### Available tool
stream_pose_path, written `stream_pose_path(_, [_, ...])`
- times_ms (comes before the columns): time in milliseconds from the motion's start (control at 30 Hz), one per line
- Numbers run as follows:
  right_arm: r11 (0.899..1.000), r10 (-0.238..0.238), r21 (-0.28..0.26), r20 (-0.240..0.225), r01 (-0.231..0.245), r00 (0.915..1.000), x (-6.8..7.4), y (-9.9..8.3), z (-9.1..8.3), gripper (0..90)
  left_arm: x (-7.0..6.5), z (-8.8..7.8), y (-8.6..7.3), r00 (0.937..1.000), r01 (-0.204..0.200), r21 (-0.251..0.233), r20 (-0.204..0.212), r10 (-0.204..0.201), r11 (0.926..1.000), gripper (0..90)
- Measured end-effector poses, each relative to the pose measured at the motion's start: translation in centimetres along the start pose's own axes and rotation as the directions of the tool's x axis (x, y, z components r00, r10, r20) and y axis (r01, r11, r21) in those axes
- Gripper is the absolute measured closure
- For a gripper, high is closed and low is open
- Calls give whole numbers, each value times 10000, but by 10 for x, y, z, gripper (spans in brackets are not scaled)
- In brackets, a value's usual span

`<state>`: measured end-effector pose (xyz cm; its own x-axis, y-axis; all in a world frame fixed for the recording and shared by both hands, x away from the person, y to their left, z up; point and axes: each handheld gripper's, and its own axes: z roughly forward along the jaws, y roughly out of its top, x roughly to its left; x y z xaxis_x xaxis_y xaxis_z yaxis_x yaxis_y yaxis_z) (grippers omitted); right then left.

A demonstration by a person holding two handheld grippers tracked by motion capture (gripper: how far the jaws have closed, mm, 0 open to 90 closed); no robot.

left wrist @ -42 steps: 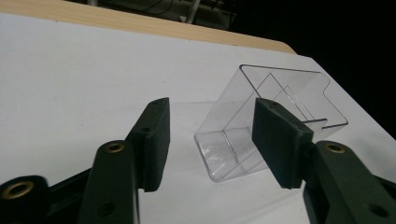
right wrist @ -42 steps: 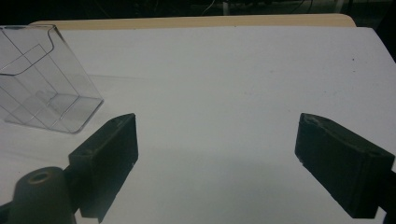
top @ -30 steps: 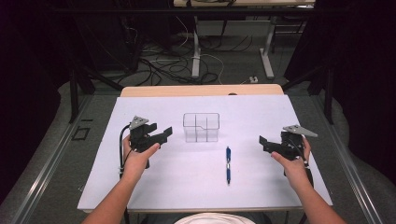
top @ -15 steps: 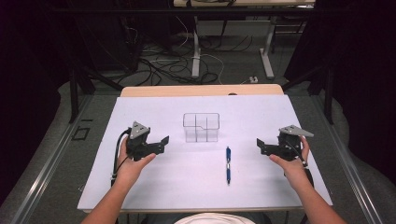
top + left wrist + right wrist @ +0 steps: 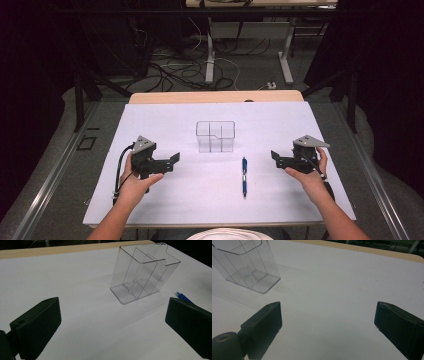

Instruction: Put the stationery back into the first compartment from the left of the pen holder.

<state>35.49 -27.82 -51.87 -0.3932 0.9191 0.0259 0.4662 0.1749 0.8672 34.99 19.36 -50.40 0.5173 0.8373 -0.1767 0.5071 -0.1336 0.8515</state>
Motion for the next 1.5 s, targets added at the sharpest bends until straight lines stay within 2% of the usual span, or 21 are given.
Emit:
stream_pose_path(67, [9995, -324, 40, 5, 323, 9995, 3, 0, 0, 105, 0, 0, 0, 9999, -15, 25, 104, 15, 10000, 0])
stream_pose_path(167, [9990, -455, 29, -55, 455, 9989, 4, 0, 0, 133, -2, 0, 0, 9996, -212, -47, 177, 212, 9998, 0])
stream_pose_path(300, [9946, -1033, -33, -144, 1033, 9945, 6, 1, 0, 171, -2, -1, 0, 9994, -284, -8, 212, 284, 9996, 3])
stream_pose_path(400, [9925, -1219, -43, -190, 1218, 9924, 7, 1, 0, 199, -2, -1, 0, 9996, -190, -63, 204, 191, 9998, 7])
stream_pose_path(467, [9862, -1657, -9, -169, 1658, 9860, 9, 1, 1, 214, -1, -1, 0, 9996, -227, -112, 170, 228, 9997, 19])
stream_pose_path(533, [9842, -1763, 106, -217, 1766, 9841, 10, 1, 0, 236, -1, -1, 0, 9998, -105, -148, 179, 107, 9998, 26])
stream_pose_path(667, [9736, -2281, 60, -236, 2283, 9734, 12, 1, -1, 283, 2, -2, -1, 10000, 0, -153, 100, 2, 9999, 72])
stream_pose_path(800, [9720, -2339, 179, -287, 2344, 9718, 14, 1, 1, 294, 3, -2, -1, 10000, 62, -166, 23, -62, 9998, 89])
stream_pose_path(867, [9665, -2517, 405, -422, 2534, 9669, 14, 0, 2, 302, 4, -2, -2, 9999, 110, -151, -9, -110, 9998, 98])
stream_pose_path(933, [9569, -2802, 627, -571, 2836, 9582, 16, -1, 5, 310, 5, -2, -2, 9998, 202, -168, 23, -202, 9997, 116])
stream_pose_path(967, [9569, -2802, 627, -571, 2836, 9582, 16, -1, 5, 310, 5, -2, -2, 9998, 176, -185, -14, -176, 9997, 116])
stream_pose_path(1033, [9463, -3112, 711, -649, 3155, 9481, 18, -1, 6, 325, 5, -2, -2, 9998, 204, -164, -27, -204, 9997, 134])
stream_pose_path(1100, [9424, -3202, 796, -667, 3249, 9450, 19, -1, 5, 330, 4, -3, -2, 9997, 226, -173, -28, -226, 9996, 141])
stream_pose_path(1267, [9108, -4010, 633, -995, 4080, 9106, 23, 0, 8, 353, 4, -3, -1, 9997, 242, -139, -14, -242, 9996, 158])
stream_pose_path(1300, [8967, -4279, 720, -1119, 4367, 8969, 26, 0, 8, 360, 3, -3, -1, 9997, 237, -125, -14, -238, 9996, 161])
stream_pose_path(1333, [8967, -4279, 720, -1119, 4367, 8969, 26, 0, 8, 360, 3, -3, -1, 9997, 245, -121, -10, -245, 9996, 161])
stream_pose_path(1400, [8841, -4520, 722, -1185, 4617, 8841, 28, -1, 10, 361, 3, -2, -1, 9997, 243, -122, 8, -243, 9996, 162])
stream_pose_path(1433, [8794, -4643, 560, -1179, 4727, 8778, 29, -1, 11, 361, 2, -2, -1, 9997, 240, -76, 42, -239, 9997, 164])
stream_pose_path(1467, [8787, -4613, 764, -1187, 4713, 8793, 30, -1, 10, 362, 2, -2, -1, 9998, 213, -57, 44, -213, 9998, 164])
stream_pose_path(1500, [8697, -4790, 695, -1198, 4886, 8696, 30, -1, 10, 366, 2, -2, -1, 9998, 208, -49, 65, -208, 9998, 166])
